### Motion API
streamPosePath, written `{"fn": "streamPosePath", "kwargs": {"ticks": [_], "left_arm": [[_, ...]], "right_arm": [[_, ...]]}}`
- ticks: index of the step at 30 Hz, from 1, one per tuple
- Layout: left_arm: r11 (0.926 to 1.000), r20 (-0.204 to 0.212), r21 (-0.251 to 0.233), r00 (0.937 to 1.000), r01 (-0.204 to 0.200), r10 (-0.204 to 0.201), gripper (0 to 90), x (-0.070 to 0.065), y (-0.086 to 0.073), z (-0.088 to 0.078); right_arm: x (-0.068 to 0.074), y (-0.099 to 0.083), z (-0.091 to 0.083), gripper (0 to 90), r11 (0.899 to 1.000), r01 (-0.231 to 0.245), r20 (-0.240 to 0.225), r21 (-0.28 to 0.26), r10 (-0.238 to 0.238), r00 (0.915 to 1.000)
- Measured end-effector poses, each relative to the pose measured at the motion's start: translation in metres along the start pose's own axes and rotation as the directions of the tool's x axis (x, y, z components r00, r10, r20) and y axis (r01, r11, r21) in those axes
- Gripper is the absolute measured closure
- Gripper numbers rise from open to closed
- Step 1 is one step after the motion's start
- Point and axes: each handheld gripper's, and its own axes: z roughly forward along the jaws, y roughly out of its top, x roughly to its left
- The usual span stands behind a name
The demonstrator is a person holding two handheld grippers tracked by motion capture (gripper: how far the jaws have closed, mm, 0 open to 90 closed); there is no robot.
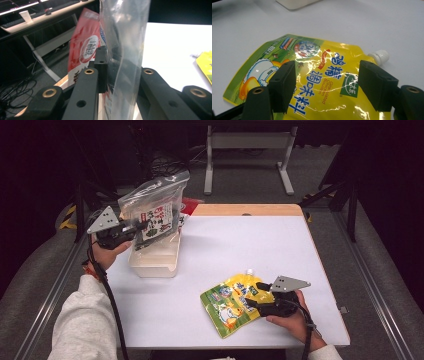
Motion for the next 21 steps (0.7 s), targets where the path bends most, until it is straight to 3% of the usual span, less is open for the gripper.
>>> {"fn": "streamPosePath", "kwargs": {"ticks": [3, 4, 5, 6, 12, 21], "left_arm": [[0.9990, 0.032, 0.044, 0.9994, -0.009, 0.008, 78.1, 0.004, 0.000, 0.004], [0.9990, 0.032, 0.044, 0.9994, -0.009, 0.008, 77.9, 0.004, 0.000, 0.004], [0.9963, 0.014, 0.086, 0.9998, -0.012, 0.010, 77.7, 0.004, -0.002, 0.011], [0.9954, 0.015, 0.096, 0.9999, -0.010, 0.008, 77.6, 0.004, -0.004, 0.014], [0.9968, 0.011, 0.069, 0.9990, 0.042, -0.043, 77.3, 0.005, -0.020, 0.022], [0.9950, 0.016, 0.004, 0.9949, 0.100, -0.100, 77.7, 0.006, -0.034, 0.021]], "right_arm": [[0.000, -0.001, 0.002, 30.5, 1.000, 0.000, -0.007, 0.013, 0.001, 1.0000], [0.001, -0.001, 0.004, 30.2, 1.000, 0.002, -0.009, 0.022, -0.002, 1.0000], [0.001, -0.001, 0.004, 29.9, 1.000, 0.004, -0.011, 0.025, -0.003, 0.9999], [0.001, -0.001, 0.005, 29.8, 1.000, 0.002, -0.011, 0.028, -0.002, 0.9999], [0.001, -0.001, 0.003, 29.6, 1.000, -0.006, -0.022, 0.012, 0.007, 0.9997], [0.004, 0.002, 0.001, 29.5, 1.000, 0.008, -0.025, 0.001, -0.008, 0.9997]]}}
